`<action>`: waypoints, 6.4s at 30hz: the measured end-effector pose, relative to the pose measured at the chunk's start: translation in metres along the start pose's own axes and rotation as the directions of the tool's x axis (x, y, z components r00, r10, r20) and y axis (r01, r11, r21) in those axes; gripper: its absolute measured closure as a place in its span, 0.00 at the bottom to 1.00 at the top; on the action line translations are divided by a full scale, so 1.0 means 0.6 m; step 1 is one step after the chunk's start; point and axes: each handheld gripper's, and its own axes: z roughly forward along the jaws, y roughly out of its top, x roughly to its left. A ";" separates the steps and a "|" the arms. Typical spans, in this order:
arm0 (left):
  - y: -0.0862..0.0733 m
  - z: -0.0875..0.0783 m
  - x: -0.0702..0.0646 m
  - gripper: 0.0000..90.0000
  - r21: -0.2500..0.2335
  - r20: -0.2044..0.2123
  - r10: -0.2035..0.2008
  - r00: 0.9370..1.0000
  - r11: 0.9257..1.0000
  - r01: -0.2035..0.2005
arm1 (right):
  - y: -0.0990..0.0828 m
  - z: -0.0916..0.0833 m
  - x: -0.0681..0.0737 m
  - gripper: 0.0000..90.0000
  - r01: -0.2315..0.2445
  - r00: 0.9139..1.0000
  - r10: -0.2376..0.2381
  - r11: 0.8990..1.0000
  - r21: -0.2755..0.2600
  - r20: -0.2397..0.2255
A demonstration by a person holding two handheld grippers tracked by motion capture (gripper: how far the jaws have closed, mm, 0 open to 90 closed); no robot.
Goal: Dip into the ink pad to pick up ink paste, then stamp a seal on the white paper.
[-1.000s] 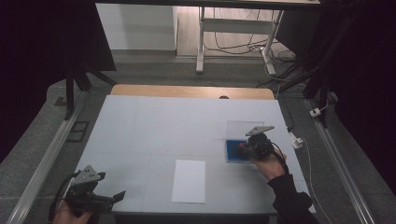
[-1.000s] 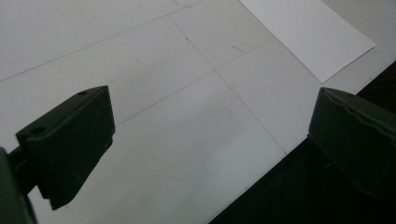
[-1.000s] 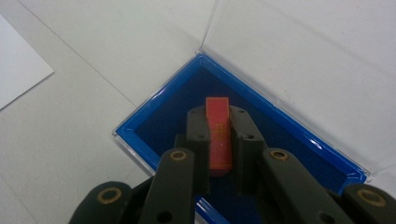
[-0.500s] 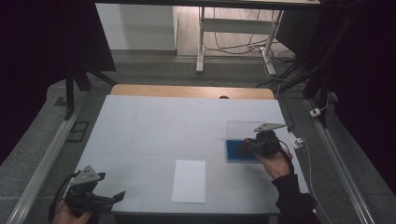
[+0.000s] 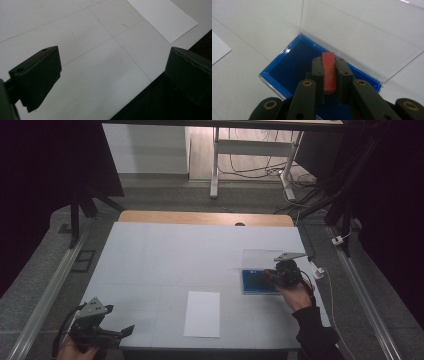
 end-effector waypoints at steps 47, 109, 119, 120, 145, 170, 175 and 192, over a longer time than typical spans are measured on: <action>0.002 0.003 0.000 0.01 0.010 0.001 0.005 1.000 1.000 -0.005 | -0.008 0.018 0.018 0.90 0.035 0.998 -0.037 0.999 0.032 0.051; 0.001 0.001 0.004 0.01 0.000 0.013 -0.012 1.000 1.000 0.012 | 0.020 -0.046 0.089 0.89 0.046 0.984 -0.069 0.988 -0.146 -0.161; 0.001 0.001 0.004 0.01 0.001 0.013 -0.013 1.000 1.000 0.013 | 0.028 -0.051 0.128 0.89 0.082 0.966 -0.122 0.981 -0.178 -0.226; 0.001 0.002 0.004 0.01 0.002 0.012 -0.013 1.000 1.000 0.013 | 0.029 -0.051 0.132 0.89 0.084 0.964 -0.125 0.981 -0.178 -0.234; 0.001 0.001 0.004 0.01 0.001 0.011 -0.013 1.000 1.000 0.013 | 0.040 -0.031 0.217 0.89 0.172 0.916 -0.221 0.970 -0.169 -0.336; 0.001 0.002 0.003 0.01 0.003 0.011 -0.012 1.000 1.000 0.012 | 0.041 0.014 0.280 0.89 0.290 0.870 -0.314 0.949 -0.121 -0.379; 0.001 0.002 0.003 0.01 0.004 0.010 -0.013 1.000 1.000 0.013 | 0.039 0.030 0.289 0.89 0.311 0.866 -0.326 0.945 -0.102 -0.380; 0.001 0.002 0.004 0.01 0.004 0.012 -0.014 1.000 1.000 0.014 | 0.028 0.076 0.312 0.89 0.389 0.842 -0.383 0.919 -0.064 -0.379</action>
